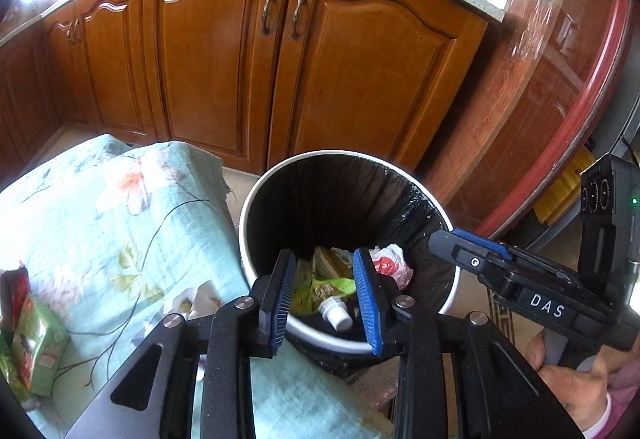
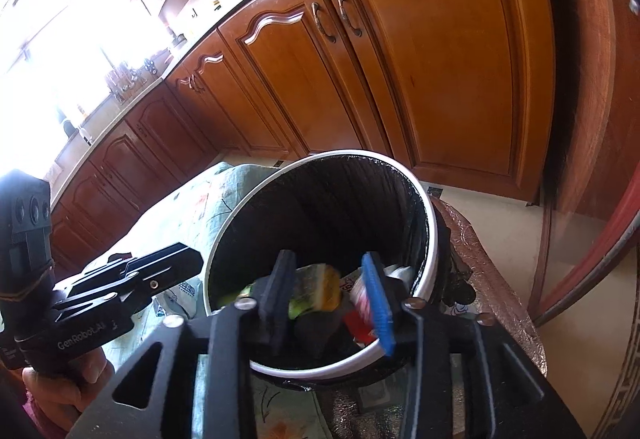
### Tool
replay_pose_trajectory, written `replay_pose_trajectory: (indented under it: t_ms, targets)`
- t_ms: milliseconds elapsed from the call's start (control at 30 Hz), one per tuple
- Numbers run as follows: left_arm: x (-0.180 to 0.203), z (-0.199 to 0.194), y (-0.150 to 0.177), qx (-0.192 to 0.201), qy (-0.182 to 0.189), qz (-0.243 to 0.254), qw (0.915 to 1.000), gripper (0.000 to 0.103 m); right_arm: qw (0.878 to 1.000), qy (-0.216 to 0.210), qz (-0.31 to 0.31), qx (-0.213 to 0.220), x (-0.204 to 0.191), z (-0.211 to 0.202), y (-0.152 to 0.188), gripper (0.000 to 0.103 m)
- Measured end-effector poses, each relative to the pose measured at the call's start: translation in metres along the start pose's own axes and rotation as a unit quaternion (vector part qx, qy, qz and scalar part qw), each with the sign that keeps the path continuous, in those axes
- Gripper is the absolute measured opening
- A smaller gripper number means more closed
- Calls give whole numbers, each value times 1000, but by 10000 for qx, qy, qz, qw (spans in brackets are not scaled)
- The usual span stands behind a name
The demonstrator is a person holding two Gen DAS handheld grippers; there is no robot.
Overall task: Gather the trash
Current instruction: 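Carry the pouch and tissue over the trash bin and open both tools, then grasp the green can with the left tool while the right tool grasps the foil wrapper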
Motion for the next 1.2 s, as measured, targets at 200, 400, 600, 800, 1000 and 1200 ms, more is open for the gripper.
replay_pose_trajectory:
  t_ms: [200, 400, 600, 800, 1000, 1200]
  targets:
    - [-23, -29, 34, 223, -148, -262, 9993, 48, 9993, -275, 136, 228, -12, -10, 14, 76]
    - [-52, -57, 67, 213, -259, -674, 9972, 48, 9982, -538, 179, 207, -35, -8, 30, 76]
    - [-81, -91, 93, 313, -440, -998, 9935, 48, 9970, -761, 94, 64, -68, 1, 49, 76]
    - [-110, -121, 120, 383, -695, -1229, 9892, 48, 9955, -940, -82, -118, -100, 12, 67, 76]
    - [-140, -143, 141, 410, -884, -1494, 9840, 48, 9945, -975, -271, -269, -125, 25, 81, 76]
    - [-164, -151, 155, 372, -1005, -1727, 9791, 49, 9932, -1010, -375, -441, -143, 40, 95, 76]
Point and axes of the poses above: each gripper's, at about its wrist camera, not at the fingertips, and z roughly the way its jaws point, x to its right, y to its underside, the point moved 3 cm from there along z, roughly the way its jaws point, and after that the axes turned 10 degrees about -y, right-handed, at the moved point
